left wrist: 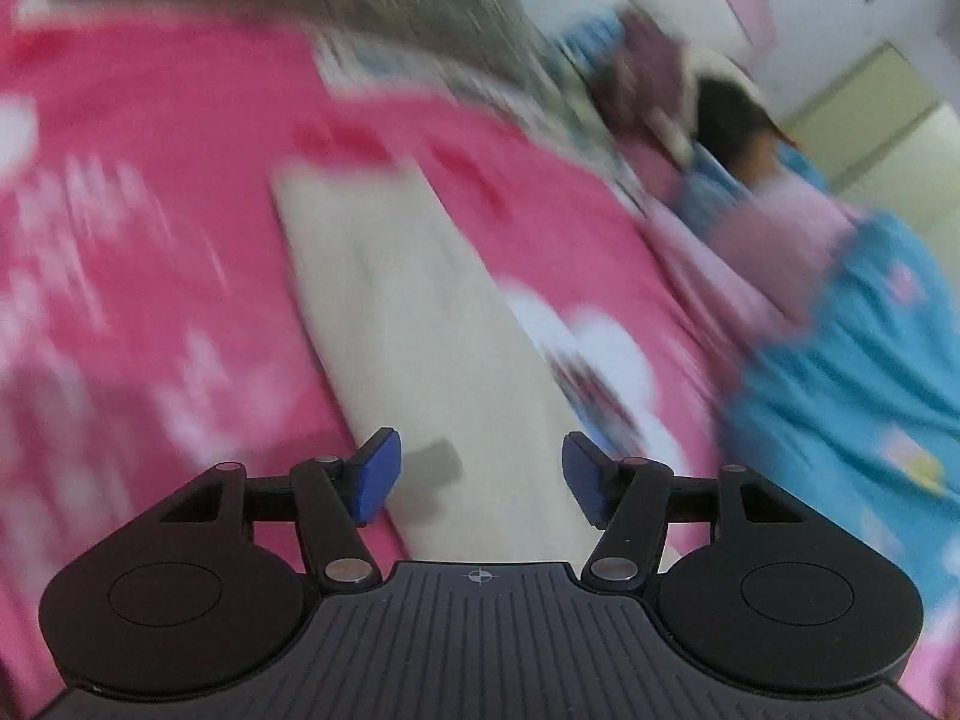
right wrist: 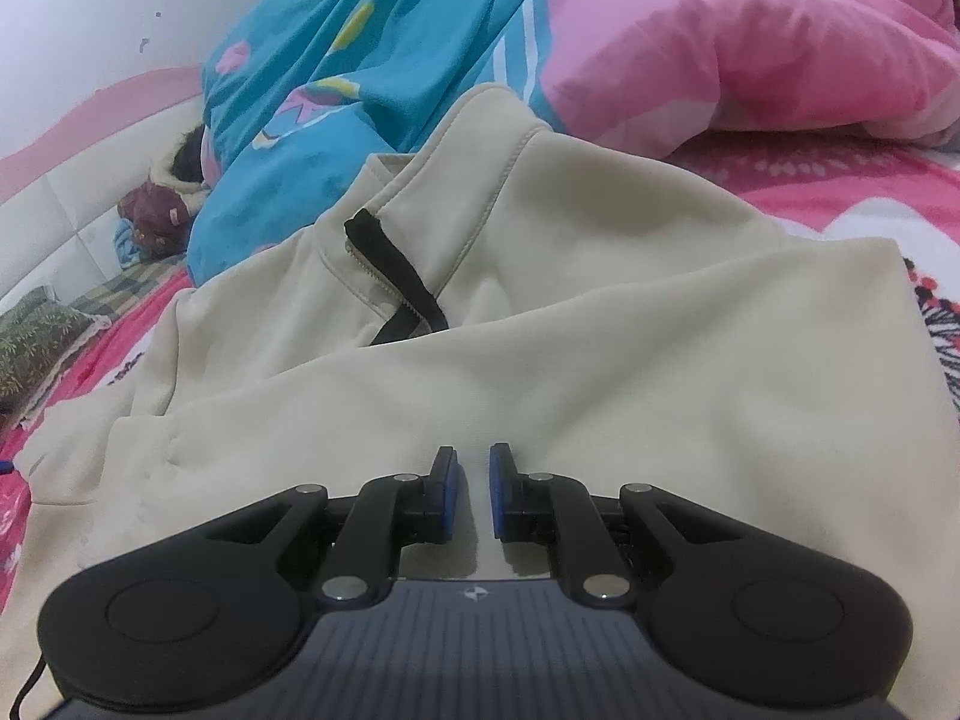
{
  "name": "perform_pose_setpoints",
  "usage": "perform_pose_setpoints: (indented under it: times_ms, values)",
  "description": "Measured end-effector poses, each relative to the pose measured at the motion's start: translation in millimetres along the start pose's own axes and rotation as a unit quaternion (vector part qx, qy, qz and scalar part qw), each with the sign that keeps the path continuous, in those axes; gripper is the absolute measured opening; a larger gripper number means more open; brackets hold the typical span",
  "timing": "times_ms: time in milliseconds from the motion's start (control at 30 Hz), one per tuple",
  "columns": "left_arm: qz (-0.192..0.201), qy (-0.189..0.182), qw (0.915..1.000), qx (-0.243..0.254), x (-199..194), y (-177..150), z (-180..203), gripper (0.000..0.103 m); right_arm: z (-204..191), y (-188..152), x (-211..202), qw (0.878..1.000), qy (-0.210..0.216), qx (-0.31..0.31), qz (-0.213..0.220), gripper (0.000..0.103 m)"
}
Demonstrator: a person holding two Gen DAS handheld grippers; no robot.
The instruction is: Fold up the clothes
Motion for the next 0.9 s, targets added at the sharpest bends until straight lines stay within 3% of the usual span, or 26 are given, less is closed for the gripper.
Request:
perform_pose_setpoints:
  times_ms: [67, 133, 367, 467, 533, 700, 800, 900]
  values:
    - [0.03, 0.042, 0.9986, 0.012, 11.9, 25.2, -16.7, 0.06, 0.3, -0.1, 0.2, 1.0, 0.002, 0.002, 0.0, 0.011]
    - [0.037, 0.06, 0.9975, 0.009, 25.7, 39.1, -29.7, 0.06, 0.7, -0.1, 0.4, 1.0, 0.004, 0.005, 0.0, 0.011]
    - [0.049, 0.046, 0.9974, -0.027, 59.7, 61.1, -58.0, 0.058, 1.5, -0.7, 0.6, 1.0, 0.008, 0.009, 0.001, 0.011]
    - [0.058, 0.056, 0.9967, -0.009, 60.2, 61.9, -56.2, 0.043, 2.0, -1.1, 0.3, 1.0, 0.011, 0.013, 0.002, 0.011]
    - [0.064, 0.066, 0.9957, 0.003, 59.5, 61.5, -56.4, 0.015, 2.4, -1.2, 0.0, 1.0, 0.013, 0.015, 0.003, 0.011]
    - [0.103, 0.082, 0.9904, 0.045, 42.8, 61.1, -40.3, 0.008, 4.8, -1.6, -0.1, 0.999, 0.021, 0.025, 0.004, 0.011]
    - [0.135, 0.056, 0.9864, 0.075, 15.8, 61.0, -10.0, 0.007, 8.3, -1.7, 0.0, 0.999, 0.03, 0.038, 0.003, 0.011]
    - [0.155, -0.004, 0.9815, 0.112, -27.2, 51.9, 33.7, 0.007, 10.0, -1.8, 0.1, 0.998, 0.036, 0.047, 0.002, 0.011]
Point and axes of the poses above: each gripper's, at about its wrist camera, not at the fingertips, and x roughly the way its jaws point, z to its right, y to its top, the point moved 6 cm from there along x, roughly the way its jaws point, and after that the axes turned 7 degrees about -y, right-handed, at the moved point
